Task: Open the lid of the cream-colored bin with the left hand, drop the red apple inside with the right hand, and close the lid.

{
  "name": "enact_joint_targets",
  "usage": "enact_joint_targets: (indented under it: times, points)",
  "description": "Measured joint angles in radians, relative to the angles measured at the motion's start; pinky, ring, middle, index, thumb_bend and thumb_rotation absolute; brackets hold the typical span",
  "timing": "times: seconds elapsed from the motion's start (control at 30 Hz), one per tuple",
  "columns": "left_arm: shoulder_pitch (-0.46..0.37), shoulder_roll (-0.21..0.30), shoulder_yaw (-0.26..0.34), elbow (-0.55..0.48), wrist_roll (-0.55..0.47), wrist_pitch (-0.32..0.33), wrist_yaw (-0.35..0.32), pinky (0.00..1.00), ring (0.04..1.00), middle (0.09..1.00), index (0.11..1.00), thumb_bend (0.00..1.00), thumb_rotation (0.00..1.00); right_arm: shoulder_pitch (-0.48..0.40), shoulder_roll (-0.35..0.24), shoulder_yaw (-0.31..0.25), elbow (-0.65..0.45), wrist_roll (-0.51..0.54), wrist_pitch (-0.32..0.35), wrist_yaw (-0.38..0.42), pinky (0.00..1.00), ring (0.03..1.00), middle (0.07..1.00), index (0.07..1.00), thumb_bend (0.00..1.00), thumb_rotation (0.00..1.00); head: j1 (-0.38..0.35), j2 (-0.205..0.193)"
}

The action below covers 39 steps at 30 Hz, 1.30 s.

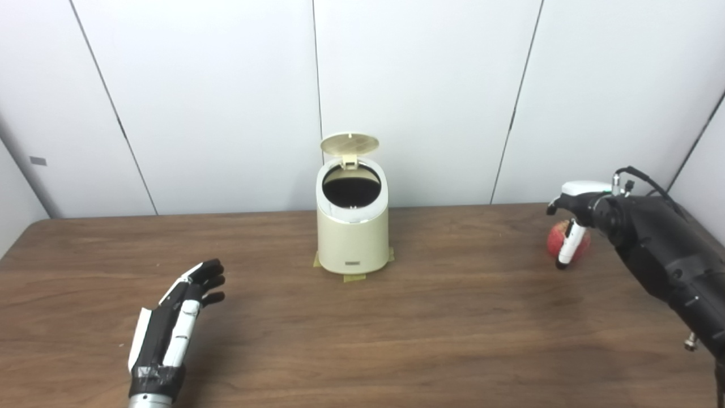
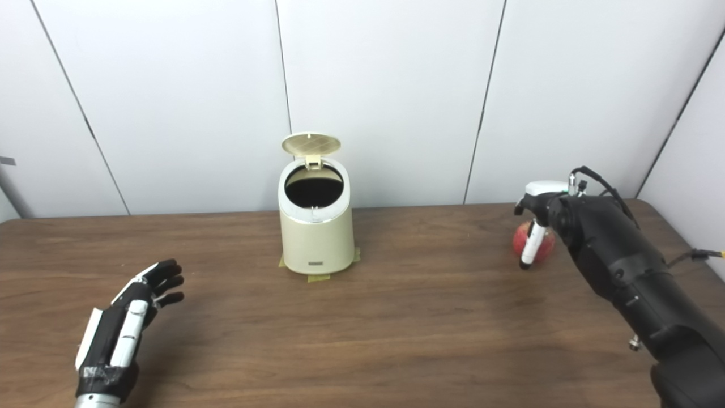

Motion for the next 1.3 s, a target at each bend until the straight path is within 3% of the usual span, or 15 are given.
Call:
enact_joint_targets:
  times: [0.2,0.63,0.97,1.03,1.07,1.1,1.13,1.17,1.3]
  points:
    - [0.000,0.000,0.000,0.000,-0.002,-0.003,-0.002,0.75,0.811,0.814,0.796,0.56,0.83,0.004,0.004,-0.002,0.061,0.028,-0.059,-0.067,0.67,0.869,0.923,0.832,0.93,0.18,-0.003,0.006]
    - [0.001,0.000,-0.001,0.000,-0.002,-0.003,-0.002,0.74,0.810,0.817,0.802,0.57,0.82,0.003,0.006,-0.008,0.088,0.062,-0.071,-0.085,0.69,0.861,0.911,0.827,0.90,0.13,0.000,0.012]
    - [0.006,-0.002,-0.009,-0.006,0.000,-0.003,-0.002,0.72,0.800,0.803,0.783,0.57,0.77,0.003,0.009,-0.004,0.083,0.078,-0.092,-0.100,0.62,0.767,0.828,0.787,0.86,0.09,0.006,0.014]
    - [0.006,-0.002,-0.011,-0.007,0.001,-0.003,-0.002,0.73,0.805,0.810,0.789,0.57,0.78,0.003,0.012,-0.004,0.097,0.076,-0.096,-0.137,0.61,0.754,0.818,0.759,0.84,0.05,0.008,0.014]
    - [0.007,-0.002,-0.012,-0.008,0.001,-0.003,-0.002,0.73,0.803,0.809,0.787,0.57,0.77,0.003,0.013,0.000,0.102,0.066,-0.094,-0.164,0.52,0.665,0.729,0.683,0.82,0.02,0.008,0.015]
    - [0.008,-0.002,-0.014,-0.010,0.001,-0.003,-0.002,0.73,0.802,0.809,0.786,0.57,0.77,0.004,0.015,0.004,0.103,0.050,-0.091,-0.197,0.49,0.634,0.699,0.657,0.81,0.01,0.008,0.015]
    - [0.009,-0.002,-0.014,-0.010,0.001,-0.002,-0.002,0.72,0.797,0.807,0.783,0.58,0.76,0.005,0.020,0.004,0.109,0.036,-0.087,-0.238,0.43,0.542,0.567,0.561,0.64,0.00,0.008,0.015]
    - [0.010,-0.002,-0.015,-0.010,0.001,-0.002,-0.002,0.72,0.798,0.808,0.782,0.58,0.76,0.005,0.030,0.002,0.123,0.025,-0.082,-0.294,0.41,0.512,0.519,0.531,0.59,0.00,0.008,0.015]
    - [0.010,-0.002,-0.022,-0.014,0.001,-0.001,-0.004,0.72,0.799,0.805,0.777,0.60,0.76,0.005,0.068,0.005,0.215,-0.003,-0.074,-0.487,0.36,0.464,0.446,0.520,0.53,0.00,0.006,0.018]
